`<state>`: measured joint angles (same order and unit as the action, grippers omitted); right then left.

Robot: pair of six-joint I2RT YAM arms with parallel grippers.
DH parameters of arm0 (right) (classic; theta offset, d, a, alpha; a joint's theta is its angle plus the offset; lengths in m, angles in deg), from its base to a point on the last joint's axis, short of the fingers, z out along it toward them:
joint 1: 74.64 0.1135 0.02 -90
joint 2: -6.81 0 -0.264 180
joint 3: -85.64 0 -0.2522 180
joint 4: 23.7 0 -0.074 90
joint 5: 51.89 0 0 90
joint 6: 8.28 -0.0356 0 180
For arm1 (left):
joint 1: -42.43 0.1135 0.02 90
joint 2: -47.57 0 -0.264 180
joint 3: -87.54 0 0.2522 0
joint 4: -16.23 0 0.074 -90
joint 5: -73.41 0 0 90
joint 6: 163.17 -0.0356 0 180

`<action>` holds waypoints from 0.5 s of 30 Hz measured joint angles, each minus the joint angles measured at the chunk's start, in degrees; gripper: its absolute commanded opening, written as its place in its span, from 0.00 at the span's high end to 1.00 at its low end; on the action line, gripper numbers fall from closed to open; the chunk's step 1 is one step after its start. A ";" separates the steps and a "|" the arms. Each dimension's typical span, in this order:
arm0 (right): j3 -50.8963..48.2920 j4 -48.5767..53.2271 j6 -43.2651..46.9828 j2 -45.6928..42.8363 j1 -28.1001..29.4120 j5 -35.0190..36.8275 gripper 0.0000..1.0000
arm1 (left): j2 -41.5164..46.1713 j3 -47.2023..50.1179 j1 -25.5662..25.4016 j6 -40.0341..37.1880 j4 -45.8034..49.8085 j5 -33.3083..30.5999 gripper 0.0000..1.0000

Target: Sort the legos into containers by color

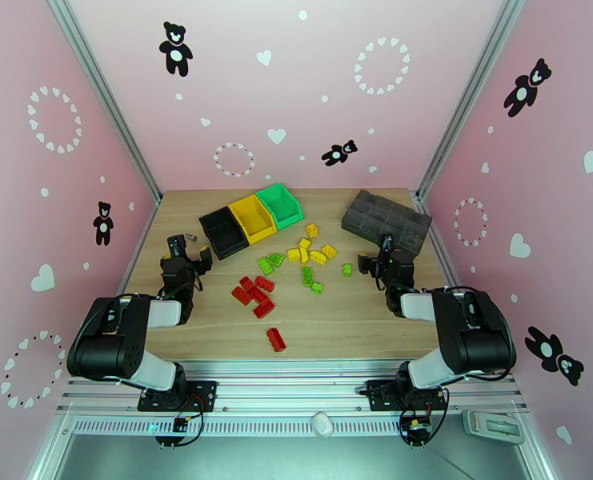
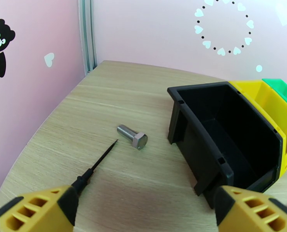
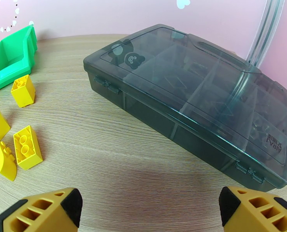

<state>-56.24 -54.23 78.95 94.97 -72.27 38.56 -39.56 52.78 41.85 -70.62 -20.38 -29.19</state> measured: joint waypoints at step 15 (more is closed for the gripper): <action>0.39 3.63 -1.46 -1.42 -0.31 2.60 0.01 | 0.96 -0.11 0.00 0.07 2.38 -0.48 0.01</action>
<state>-55.85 -50.61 77.49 93.55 -72.58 41.16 -38.60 52.67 41.85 -70.56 -18.00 -29.67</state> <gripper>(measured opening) 0.989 0.985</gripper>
